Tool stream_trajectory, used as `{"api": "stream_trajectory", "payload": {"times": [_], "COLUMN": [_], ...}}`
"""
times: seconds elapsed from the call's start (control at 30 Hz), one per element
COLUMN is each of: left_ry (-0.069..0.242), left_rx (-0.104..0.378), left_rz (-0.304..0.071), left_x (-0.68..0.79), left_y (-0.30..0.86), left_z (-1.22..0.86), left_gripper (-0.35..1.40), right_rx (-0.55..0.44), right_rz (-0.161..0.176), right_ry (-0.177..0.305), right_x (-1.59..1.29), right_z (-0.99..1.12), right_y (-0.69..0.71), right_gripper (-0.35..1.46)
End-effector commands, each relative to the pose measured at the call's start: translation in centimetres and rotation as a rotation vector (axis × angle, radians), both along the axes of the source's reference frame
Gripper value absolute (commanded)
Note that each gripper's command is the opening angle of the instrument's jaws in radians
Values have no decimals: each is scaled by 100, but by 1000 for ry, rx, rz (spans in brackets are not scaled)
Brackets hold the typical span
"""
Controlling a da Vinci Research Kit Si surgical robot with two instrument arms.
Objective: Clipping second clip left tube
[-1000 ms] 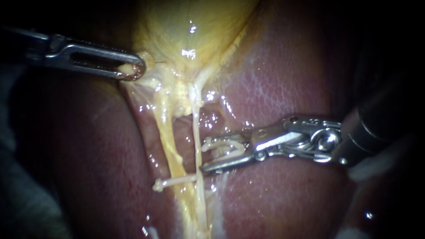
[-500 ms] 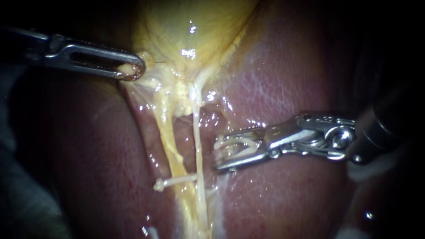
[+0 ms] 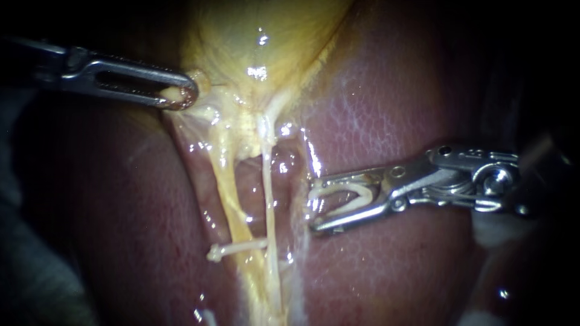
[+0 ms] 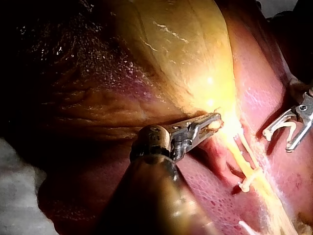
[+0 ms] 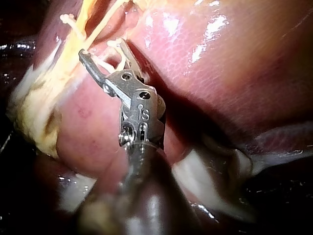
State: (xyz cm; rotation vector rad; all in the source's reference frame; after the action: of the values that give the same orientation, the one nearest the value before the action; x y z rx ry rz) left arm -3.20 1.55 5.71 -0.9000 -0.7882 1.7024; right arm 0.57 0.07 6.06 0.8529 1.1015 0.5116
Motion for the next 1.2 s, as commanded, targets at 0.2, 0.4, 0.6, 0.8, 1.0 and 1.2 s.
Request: {"api": "stream_trajectory", "payload": {"times": [0.2,0.4,0.6,0.8,1.0,1.2], "left_ry": [0,0,0,0,0,0], "left_rx": [0,0,0,0,0,0], "left_rz": [0,0,0,0,0,0], "left_x": [0,0,0,0,0,0], "left_y": [0,0,0,0,0,0], "left_z": [0,0,0,0,0,0], "left_gripper": [-35,-35,-35,-35,-35,-35], "right_rx": [13,10,12,74,148,181], "right_rz": [-17,-17,-20,-8,9,21], "right_ry": [17,22,29,2,-33,-53], "right_x": [8,26,48,61,68,70], "right_z": [-25,-35,-29,-15,7,28], "right_y": [-3,-9,-11,-18,-28,-29], "right_gripper": [50,50,50,50,50,49]}}
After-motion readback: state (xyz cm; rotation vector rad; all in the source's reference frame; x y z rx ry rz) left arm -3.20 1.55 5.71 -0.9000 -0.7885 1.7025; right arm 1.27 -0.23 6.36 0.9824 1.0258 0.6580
